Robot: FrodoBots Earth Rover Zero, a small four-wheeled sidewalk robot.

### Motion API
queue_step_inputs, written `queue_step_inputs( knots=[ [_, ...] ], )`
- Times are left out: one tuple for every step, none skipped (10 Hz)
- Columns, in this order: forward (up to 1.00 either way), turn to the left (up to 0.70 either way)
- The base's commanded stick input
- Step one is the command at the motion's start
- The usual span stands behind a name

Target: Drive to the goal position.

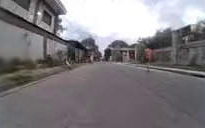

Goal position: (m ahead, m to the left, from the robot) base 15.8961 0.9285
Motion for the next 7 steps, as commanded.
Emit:
queue_step_inputs(
  knots=[
    [1.00,0.04],
    [1.00,0.04],
    [1.00,0.04],
    [1.00,0.04],
    [1.00,0.04],
    [1.00,0.04],
    [1.00,0.04]
  ],
)
